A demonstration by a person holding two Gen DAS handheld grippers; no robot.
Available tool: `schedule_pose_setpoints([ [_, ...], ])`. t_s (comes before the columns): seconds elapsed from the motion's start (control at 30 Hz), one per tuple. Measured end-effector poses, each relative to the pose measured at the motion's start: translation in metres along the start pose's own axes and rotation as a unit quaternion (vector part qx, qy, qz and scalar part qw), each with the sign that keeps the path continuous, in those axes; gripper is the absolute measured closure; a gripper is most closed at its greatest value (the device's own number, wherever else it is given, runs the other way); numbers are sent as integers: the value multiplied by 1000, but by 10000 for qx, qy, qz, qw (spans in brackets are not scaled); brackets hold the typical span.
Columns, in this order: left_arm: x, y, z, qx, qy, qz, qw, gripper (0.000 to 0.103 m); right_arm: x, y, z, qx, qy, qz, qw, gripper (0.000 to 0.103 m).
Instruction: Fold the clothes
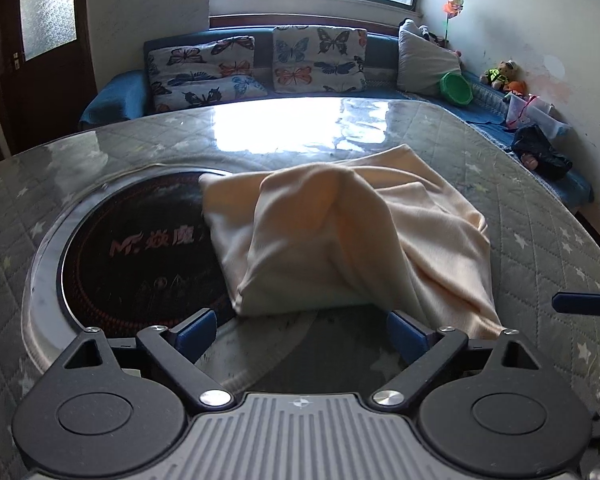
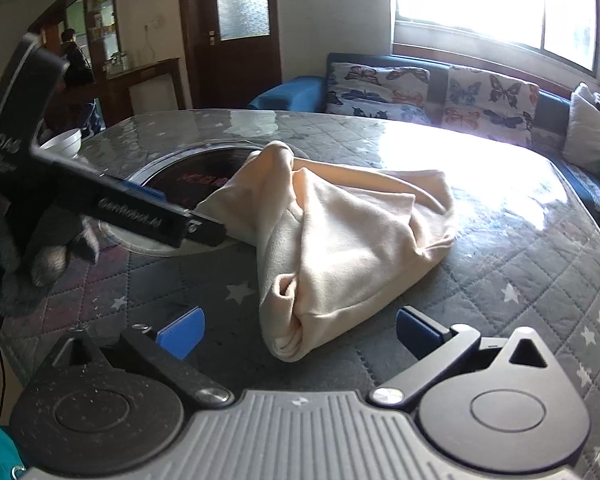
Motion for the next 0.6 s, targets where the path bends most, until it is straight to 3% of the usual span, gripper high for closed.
schedule_pose_setpoints([
  [0.6, 4, 6, -17, 60, 39, 113, 9999, 0, 8, -3, -5, 134, -131, -81, 9998, 0],
])
Point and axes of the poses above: each gripper's, at about its wrist camera, not at the fingertips, and y roughly against the way its jaws point, x to its left, z to its top, the point moved 7 cm from there along -y, roughly the way its jaws point, and after that the axes turned 14 degrees about y, right-handed, at the moved point
